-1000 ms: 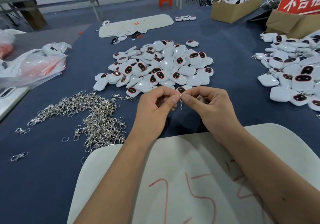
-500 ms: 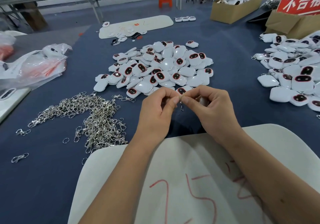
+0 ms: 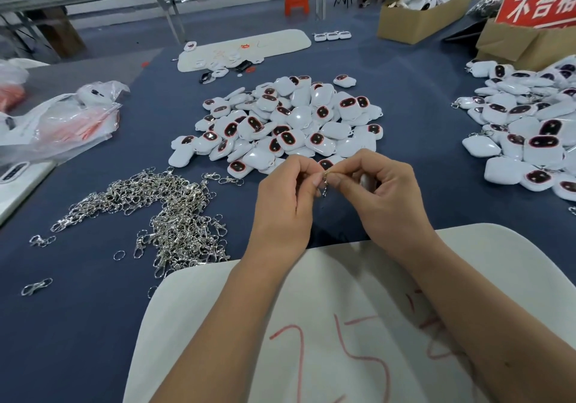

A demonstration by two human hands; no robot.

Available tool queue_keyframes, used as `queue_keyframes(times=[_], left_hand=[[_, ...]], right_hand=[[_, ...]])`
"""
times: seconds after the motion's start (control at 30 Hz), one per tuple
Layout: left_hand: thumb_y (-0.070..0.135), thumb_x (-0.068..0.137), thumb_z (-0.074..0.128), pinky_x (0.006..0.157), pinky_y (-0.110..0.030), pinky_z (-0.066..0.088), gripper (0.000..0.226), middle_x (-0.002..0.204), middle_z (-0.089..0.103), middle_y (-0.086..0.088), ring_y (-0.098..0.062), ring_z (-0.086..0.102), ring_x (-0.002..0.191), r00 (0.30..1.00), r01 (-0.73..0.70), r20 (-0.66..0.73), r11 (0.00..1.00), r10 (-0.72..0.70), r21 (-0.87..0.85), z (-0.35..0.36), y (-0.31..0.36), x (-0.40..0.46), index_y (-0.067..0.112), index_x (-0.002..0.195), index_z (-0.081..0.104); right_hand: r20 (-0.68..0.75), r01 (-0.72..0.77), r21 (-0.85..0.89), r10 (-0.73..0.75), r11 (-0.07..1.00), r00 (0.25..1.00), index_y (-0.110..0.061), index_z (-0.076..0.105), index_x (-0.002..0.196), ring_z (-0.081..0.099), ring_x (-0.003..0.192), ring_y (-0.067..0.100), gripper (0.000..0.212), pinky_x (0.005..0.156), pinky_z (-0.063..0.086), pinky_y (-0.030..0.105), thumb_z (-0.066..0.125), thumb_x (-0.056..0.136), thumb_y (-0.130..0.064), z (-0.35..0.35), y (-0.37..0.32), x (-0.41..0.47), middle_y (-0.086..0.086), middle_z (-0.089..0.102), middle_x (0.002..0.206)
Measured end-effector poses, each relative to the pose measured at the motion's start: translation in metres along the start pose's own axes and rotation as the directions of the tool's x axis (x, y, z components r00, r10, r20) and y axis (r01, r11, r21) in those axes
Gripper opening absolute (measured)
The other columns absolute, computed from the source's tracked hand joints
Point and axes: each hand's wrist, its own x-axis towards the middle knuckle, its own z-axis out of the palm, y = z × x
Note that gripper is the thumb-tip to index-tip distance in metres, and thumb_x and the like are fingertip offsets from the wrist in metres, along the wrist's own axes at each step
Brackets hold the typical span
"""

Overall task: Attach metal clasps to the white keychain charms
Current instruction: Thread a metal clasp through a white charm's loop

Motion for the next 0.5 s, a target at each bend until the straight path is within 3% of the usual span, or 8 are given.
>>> queue_keyframes(times=[0.07,0.17,0.33,0.5], left_hand=[[0.006,0.097,0.057,0.067,-0.02,0.046,0.019,0.072,0.062,0.012,-0.005,0.058,0.069,1.0,0.011,-0.013,1.0,-0.011,-0.027,0.001,0.0022,0.0,0.022,0.087,0.061],[0.012,0.096,0.057,0.068,-0.019,0.046,0.017,0.071,0.061,0.017,-0.004,0.058,0.068,0.999,0.025,-0.025,0.998,-0.026,-0.056,0.0021,0.0046,0.0004,0.024,0.087,0.061],[0.013,0.095,0.057,0.068,-0.018,0.045,0.016,0.07,0.061,0.018,-0.003,0.056,0.067,0.999,0.033,-0.041,0.996,-0.037,-0.078,0.0039,0.0069,0.0017,0.026,0.086,0.061],[0.009,0.096,0.057,0.068,-0.015,0.044,0.015,0.072,0.061,0.017,-0.003,0.058,0.07,0.998,0.021,-0.052,1.0,-0.021,-0.008,0.0025,0.0043,0.0015,0.02,0.088,0.063]], right_hand=[[-0.005,-0.033,0.049,0.033,0.998,0.999,-0.016,0.078,0.087,0.034,0.055,0.005,0.009,0.057,0.033,0.01,0.078,0.092,-0.008,0.0005,-0.0001,-0.0004,-0.003,0.065,0.064],[-0.019,-0.098,0.118,0.1,0.988,0.995,-0.019,0.08,0.087,0.035,0.06,0.008,0.009,0.059,0.036,0.013,0.078,0.092,-0.012,0.0038,-0.0008,-0.0015,0.014,0.062,0.067],[-0.02,-0.148,0.218,0.156,0.965,0.988,-0.016,0.08,0.088,0.045,0.065,0.009,0.007,0.064,0.042,0.013,0.077,0.093,-0.012,0.0058,0.0011,-0.0012,-0.009,0.07,0.071],[-0.006,-0.142,0.177,0.146,0.974,0.989,-0.021,0.079,0.085,0.037,0.061,0.016,0.009,0.058,0.039,0.018,0.079,0.093,-0.017,0.0056,0.001,-0.0011,-0.012,0.063,0.063]])
